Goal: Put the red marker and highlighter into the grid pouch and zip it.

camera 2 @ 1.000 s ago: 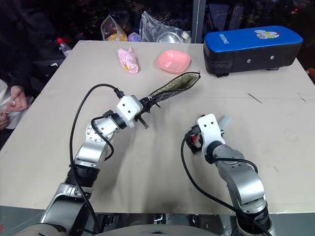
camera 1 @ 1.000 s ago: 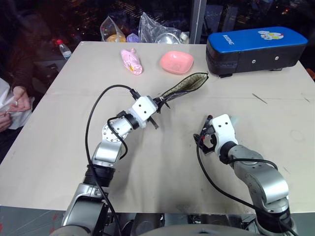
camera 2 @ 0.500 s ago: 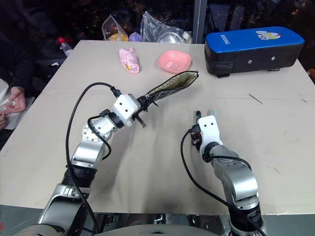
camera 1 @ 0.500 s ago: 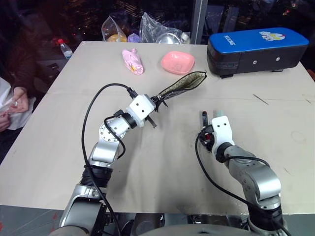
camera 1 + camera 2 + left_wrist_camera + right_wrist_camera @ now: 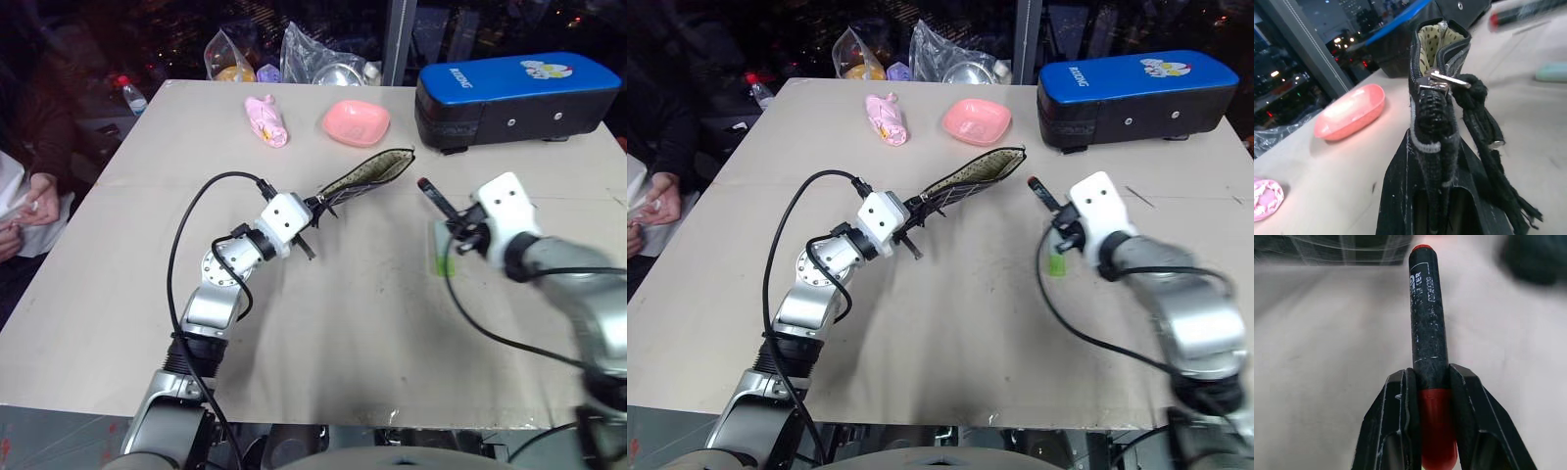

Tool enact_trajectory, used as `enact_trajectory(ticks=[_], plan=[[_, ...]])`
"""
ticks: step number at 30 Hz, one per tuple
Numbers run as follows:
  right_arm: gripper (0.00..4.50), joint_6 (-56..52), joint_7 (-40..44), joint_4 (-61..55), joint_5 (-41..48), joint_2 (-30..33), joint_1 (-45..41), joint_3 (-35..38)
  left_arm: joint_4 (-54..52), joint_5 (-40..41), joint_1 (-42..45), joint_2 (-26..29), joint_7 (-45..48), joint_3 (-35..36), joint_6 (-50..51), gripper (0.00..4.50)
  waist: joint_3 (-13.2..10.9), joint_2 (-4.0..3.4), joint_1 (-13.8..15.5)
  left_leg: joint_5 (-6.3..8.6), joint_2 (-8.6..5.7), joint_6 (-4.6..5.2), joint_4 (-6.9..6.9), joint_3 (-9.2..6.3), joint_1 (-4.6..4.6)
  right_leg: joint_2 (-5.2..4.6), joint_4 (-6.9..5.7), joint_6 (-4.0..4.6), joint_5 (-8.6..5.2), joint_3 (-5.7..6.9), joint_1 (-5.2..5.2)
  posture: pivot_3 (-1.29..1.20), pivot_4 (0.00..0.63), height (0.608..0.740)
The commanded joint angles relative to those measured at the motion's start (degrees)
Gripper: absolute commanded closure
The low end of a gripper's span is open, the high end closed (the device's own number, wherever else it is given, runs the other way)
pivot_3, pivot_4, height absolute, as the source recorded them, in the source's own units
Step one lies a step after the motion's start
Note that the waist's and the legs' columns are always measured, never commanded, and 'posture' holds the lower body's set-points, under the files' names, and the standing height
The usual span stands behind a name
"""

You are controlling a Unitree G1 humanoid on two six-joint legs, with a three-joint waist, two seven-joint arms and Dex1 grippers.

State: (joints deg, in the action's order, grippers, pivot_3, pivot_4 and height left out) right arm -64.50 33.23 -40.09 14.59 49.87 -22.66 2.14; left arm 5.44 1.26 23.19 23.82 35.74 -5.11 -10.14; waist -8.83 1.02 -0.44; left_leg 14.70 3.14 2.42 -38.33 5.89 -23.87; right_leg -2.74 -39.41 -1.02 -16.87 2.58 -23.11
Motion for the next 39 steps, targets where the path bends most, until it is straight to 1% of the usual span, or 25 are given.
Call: enact_trajectory(ticks=[1, 6, 11, 17, 18, 21, 24, 28, 30, 32, 34, 35, 36, 37, 39], plan=[[4.2, 12.4, 7.3, 1.6, -2.3, 7.4, -0.8, -2.2, -2.0, -0.2, 0.9, 0.1, 1.4, -1.4, -2.0, 4.5, 0.0, 0.01, -0.4, 0.0, 0.01, 0.0, 0.01, 0.0, 0.01, 0.01, 0.01, 0.0, 0.0, -0.01, 0.0, 0.0, 0.15, 0.74], [4.2, 28.9, 13.2, 7.5, -7.4, 12.4, -2.7, -6.7, -0.9, -1.9, 1.6, 0.9, 3.5, -4.0, -5.3, 4.5, 0.0, 0.03, -0.4, -0.07, 0.09, -0.12, 0.01, 0.04, 0.07, 0.09, -0.05, 0.01, 0.01, -0.1, -0.01, 0.0, 0.15, 0.74], [4.2, 38.5, 16.2, 13.5, -12.8, 12.5, -7.0, -11.3, -0.5, -2.8, 2.5, 0.2, 4.0, -5.6, -6.9, 4.5, 0.0, 0.04, -0.2, -0.08, 0.06, -0.13, -0.08, 0.11, 0.04, 0.03, -0.05, -0.01, 0.01, -0.13, -0.01, 0.0, 0.15, 0.74], [4.2, 48.4, 20.4, 20.5, -20.7, 10.7, -13.3, -18.5, -1.3, -4.0, 2.9, 0.0, 4.7, -7.5, -8.7, 4.5, 0.0, 0.04, -0.1, -0.09, 0.07, -0.14, -0.09, 0.13, 0.06, 0.02, -0.05, -0.01, 0.01, -0.13, -0.01, 0.0, 0.15, 0.74], [4.2, 50.1, 21.0, 21.6, -21.9, 10.2, -14.2, -19.4, -1.3, -4.1, 3.0, 0.0, 4.9, -7.7, -9.0, 4.5, 0.0, 0.03, -0.2, -0.09, 0.07, -0.15, -0.09, 0.14, 0.05, 0.02, -0.05, -0.01, 0.01, -0.13, -0.02, 0.0, 0.15, 0.74], [4.2, 56.1, 21.3, 26.3, -25.8, 5.5, -19.3, -23.2, -1.5, -3.4, 3.8, -0.4, 6.0, -8.5, -9.7, 4.5, 0.0, 0.03, -0.4, -0.09, 0.08, -0.15, -0.09, 0.14, 0.08, 0.04, -0.07, -0.01, 0.01, -0.12, -0.01, 0.0, 0.15, 0.74], [4.2, 64.6, 21.1, 31.6, -28.5, 0.9, -22.0, -26.2, -1.7, -1.3, 4.0, -1.4, 7.0, -8.5, -9.6, 4.5, -0.1, 0.02, -0.3, -0.09, 0.09, -0.15, -0.14, 0.26, 0.14, 0.06, -0.2, -0.01, 0.01, -0.23, -0.04, 0.0, 0.15, 0.74], [4.2, 75.3, 20.5, 37.8, -29.6, -1.9, -22.5, -26.1, -1.2, -0.9, 3.8, -1.6, 7.3, -8.1, -9.3, 4.5, -0.1, 0.02, 0.1, -0.1, 0.1, -0.16, -0.15, 0.25, 0.11, 0.06, -0.21, -0.01, 0.01, -0.17, -0.04, 0.0, 0.15, 0.74], [3.18, 78.1, 19.3, 39.7, -30.6, -2.1, -22.5, -24.9, -0.8, -0.8, 3.9, -1.8, 6.6, -7.4, -8.6, 4.5, -0.1, 0.01, 0.3, -0.09, 0.07, -0.15, -0.17, 0.28, 0.08, 0.05, -0.2, -0.01, 0.01, -0.16, -0.04, 0.0, 0.15, 0.74], [2.47, 77.6, 19.0, 39.8, -29.8, -2.0, -21.5, -22.9, -0.7, -0.4, 3.8, -2.2, 5.7, -6.5, -7.3, 4.5, -0.1, 0.01, 0.3, -0.09, 0.07, -0.15, -0.2, 0.3, 0.09, -0.01, -0.21, -0.01, 0.01, -0.17, -0.03, 0.0, 0.15, 0.74], [1.49, 72.1, 18.7, 36.7, -24.7, -2.5, -19.1, -18.0, -0.4, -0.2, 3.7, -2.4, 4.3, -5.3, -5.8, 4.5, -0.1, 0.01, 0.4, -0.09, 0.08, -0.15, -0.22, 0.29, 0.1, -0.04, -0.26, -0.01, 0.01, -0.17, -0.03, 0.0, 0.15, 0.74], [1.1, 67.3, 19.0, 33.8, -21.1, -2.9, -17.6, -14.9, -0.1, -0.2, 3.7, -2.4, 3.7, -4.7, -5.2, 4.5, -0.1, 0.01, 0.4, -0.1, 0.08, -0.15, -0.23, 0.28, 0.1, -0.03, -0.29, -0.01, 0.01, -0.16, -0.03, 0.0, 0.15, 0.74], [0.37, 62.2, 19.3, 30.6, -17.7, -3.2, -16.0, -12.0, 0.0, -0.4, 3.6, -2.2, 3.2, -4.3, -4.8, 4.5, -0.1, 0.01, 0.5, -0.1, 0.1, -0.16, -0.22, 0.26, 0.1, -0.03, -0.31, -0.01, 0.01, -0.15, -0.03, 0.0, 0.15, 0.74], [0.05, 57.2, 19.6, 27.5, -14.7, -3.5, -14.5, -9.5, 0.0, -0.4, 3.5, -2.1, 3.0, -3.9, -4.6, 4.5, -0.1, 0.01, 0.5, -0.1, 0.1, -0.16, -0.23, 0.25, 0.11, -0.02, -0.33, -0.01, 0.01, -0.15, -0.03, 0.0, 0.15, 0.74], [0.05, 45.7, 19.2, 20.6, -8.3, -3.8, -11.0, -4.4, -0.2, -0.2, 3.0, -1.8, 2.4, -3.0, -3.9, 4.5, -0.1, 0.01, 0.6, -0.1, 0.11, -0.16, -0.22, 0.22, 0.1, -0.03, -0.34, 0.0, 0.01, -0.13, -0.03, 0.0, 0.15, 0.74]])
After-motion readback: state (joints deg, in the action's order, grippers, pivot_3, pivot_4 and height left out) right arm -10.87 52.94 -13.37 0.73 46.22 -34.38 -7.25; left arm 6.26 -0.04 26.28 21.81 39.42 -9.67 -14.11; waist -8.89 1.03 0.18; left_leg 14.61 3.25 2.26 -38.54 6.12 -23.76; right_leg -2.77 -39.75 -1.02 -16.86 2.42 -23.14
